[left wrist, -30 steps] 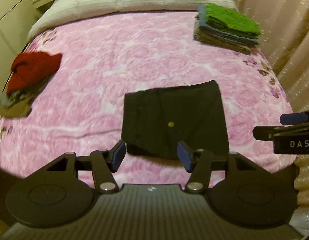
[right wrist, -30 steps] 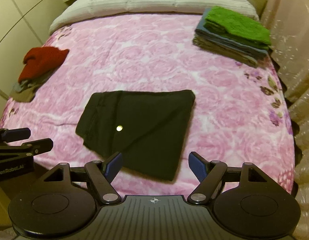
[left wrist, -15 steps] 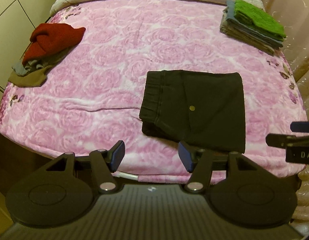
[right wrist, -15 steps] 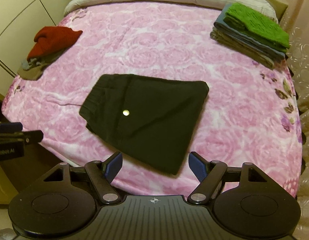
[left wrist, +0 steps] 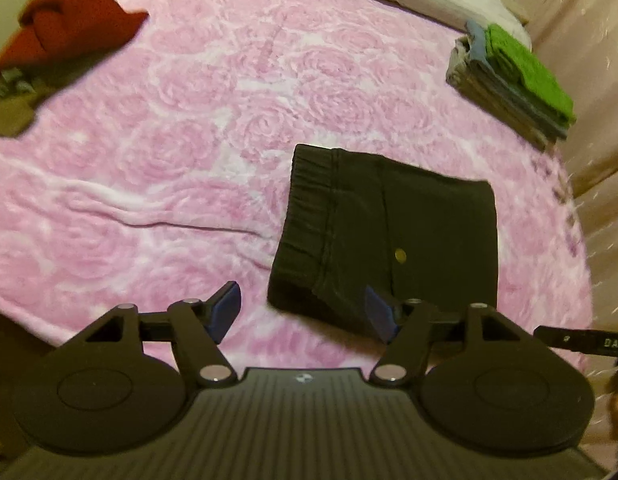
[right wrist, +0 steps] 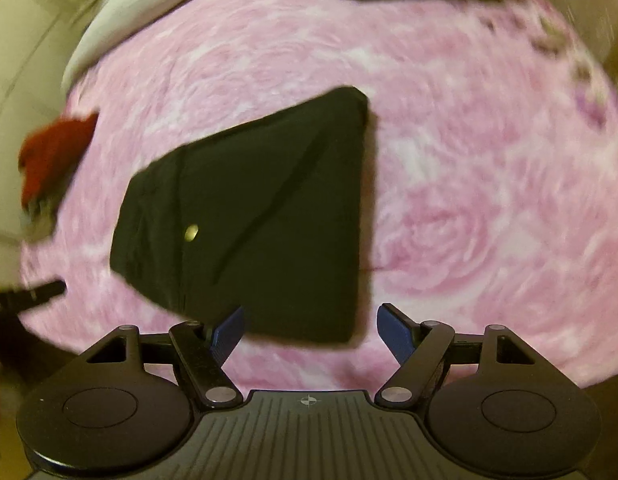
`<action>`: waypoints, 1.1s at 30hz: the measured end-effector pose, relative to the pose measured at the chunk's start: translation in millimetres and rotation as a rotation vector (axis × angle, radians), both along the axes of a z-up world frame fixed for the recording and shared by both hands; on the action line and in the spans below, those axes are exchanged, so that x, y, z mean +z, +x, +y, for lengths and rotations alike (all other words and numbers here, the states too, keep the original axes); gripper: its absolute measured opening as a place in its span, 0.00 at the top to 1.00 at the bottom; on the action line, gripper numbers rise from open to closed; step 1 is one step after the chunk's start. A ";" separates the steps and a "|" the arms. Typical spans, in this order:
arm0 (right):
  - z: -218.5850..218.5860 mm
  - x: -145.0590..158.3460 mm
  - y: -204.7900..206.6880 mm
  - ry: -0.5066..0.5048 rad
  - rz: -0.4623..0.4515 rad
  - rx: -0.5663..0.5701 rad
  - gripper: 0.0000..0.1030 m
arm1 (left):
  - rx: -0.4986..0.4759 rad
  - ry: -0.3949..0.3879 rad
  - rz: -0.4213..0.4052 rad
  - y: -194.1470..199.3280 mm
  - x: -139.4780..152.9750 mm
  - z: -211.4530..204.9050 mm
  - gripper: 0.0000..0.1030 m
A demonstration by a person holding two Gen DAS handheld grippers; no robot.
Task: Fold clothes
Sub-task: 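Lower both open grippers to the waistband and folded edge of the trousers, then close the left gripper on the waistband while the right gripper grasps the folded edge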
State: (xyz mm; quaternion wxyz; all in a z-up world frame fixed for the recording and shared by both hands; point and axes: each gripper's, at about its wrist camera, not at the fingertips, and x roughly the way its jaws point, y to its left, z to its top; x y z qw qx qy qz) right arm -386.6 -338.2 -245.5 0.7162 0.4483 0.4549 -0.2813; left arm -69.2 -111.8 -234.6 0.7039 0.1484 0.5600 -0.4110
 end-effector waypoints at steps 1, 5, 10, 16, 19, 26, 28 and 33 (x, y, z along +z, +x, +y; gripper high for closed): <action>-8.4 -9.7 -2.6 0.023 -0.020 -0.033 0.26 | 0.011 -0.017 0.034 10.4 -11.6 -1.0 0.35; -35.2 -40.5 -5.0 0.074 -0.099 -0.131 0.00 | 0.029 -0.078 0.172 43.8 -55.3 -12.1 0.32; -57.7 -71.7 -0.8 0.112 -0.188 -0.221 0.00 | 0.035 -0.144 0.347 73.6 -104.7 -28.8 0.29; -66.6 -100.8 8.6 0.150 -0.261 -0.264 0.00 | 0.058 -0.194 0.524 95.5 -149.1 -37.7 0.29; -68.5 -115.8 11.4 0.185 -0.298 -0.289 0.01 | 0.058 -0.207 0.601 101.9 -166.2 -43.4 0.29; -76.0 -137.5 19.6 0.215 -0.387 -0.338 0.02 | 0.032 -0.212 0.688 104.9 -189.5 -61.4 0.27; -78.1 -140.8 22.5 0.223 -0.410 -0.336 0.20 | 0.023 -0.211 0.704 104.4 -194.9 -66.7 0.26; -80.1 -145.9 27.5 0.228 -0.371 -0.332 0.53 | 0.023 -0.220 0.717 103.2 -196.5 -72.8 0.56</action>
